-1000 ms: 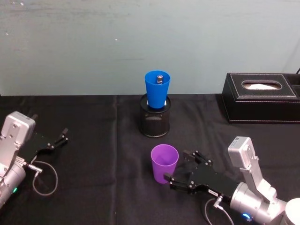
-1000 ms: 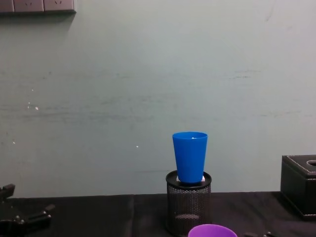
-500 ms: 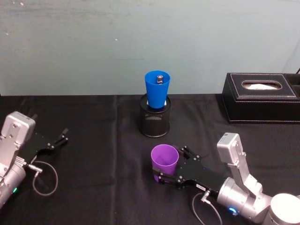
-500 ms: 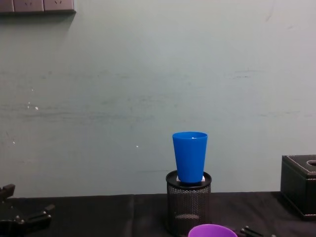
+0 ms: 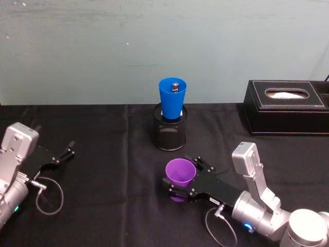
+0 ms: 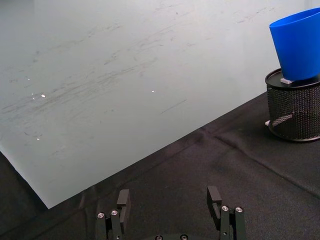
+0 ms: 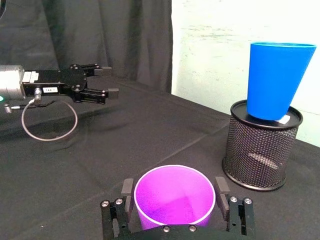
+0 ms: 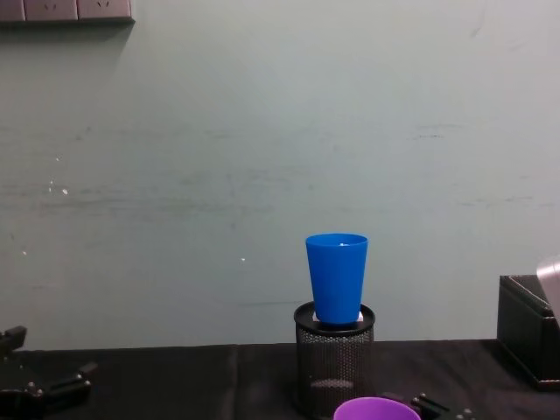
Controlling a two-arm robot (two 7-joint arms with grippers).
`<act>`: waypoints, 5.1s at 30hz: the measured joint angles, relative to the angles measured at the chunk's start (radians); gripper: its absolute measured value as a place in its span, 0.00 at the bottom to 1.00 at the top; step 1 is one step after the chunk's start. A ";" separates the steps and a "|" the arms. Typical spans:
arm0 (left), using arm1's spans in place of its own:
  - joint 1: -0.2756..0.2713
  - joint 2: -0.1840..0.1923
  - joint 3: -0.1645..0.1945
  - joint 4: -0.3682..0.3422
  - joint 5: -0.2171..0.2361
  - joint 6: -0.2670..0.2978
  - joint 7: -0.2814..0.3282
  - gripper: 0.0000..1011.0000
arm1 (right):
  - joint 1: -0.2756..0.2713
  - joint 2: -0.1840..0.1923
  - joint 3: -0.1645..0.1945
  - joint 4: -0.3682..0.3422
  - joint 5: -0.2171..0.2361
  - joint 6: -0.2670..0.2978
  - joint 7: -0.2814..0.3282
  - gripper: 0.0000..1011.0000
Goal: Pick up one cup with a gripper and tap it against the other cup.
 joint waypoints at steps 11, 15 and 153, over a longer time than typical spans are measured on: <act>0.000 0.000 0.000 0.000 0.000 0.000 0.000 0.99 | 0.000 0.002 -0.001 -0.002 0.001 0.000 0.000 0.92; 0.000 0.000 0.000 0.000 0.000 0.000 0.000 0.99 | 0.000 0.002 -0.001 -0.003 0.001 0.000 -0.001 0.83; 0.000 0.000 0.000 0.000 0.000 0.000 0.000 0.99 | 0.047 0.108 0.047 -0.372 0.091 0.328 -0.055 0.73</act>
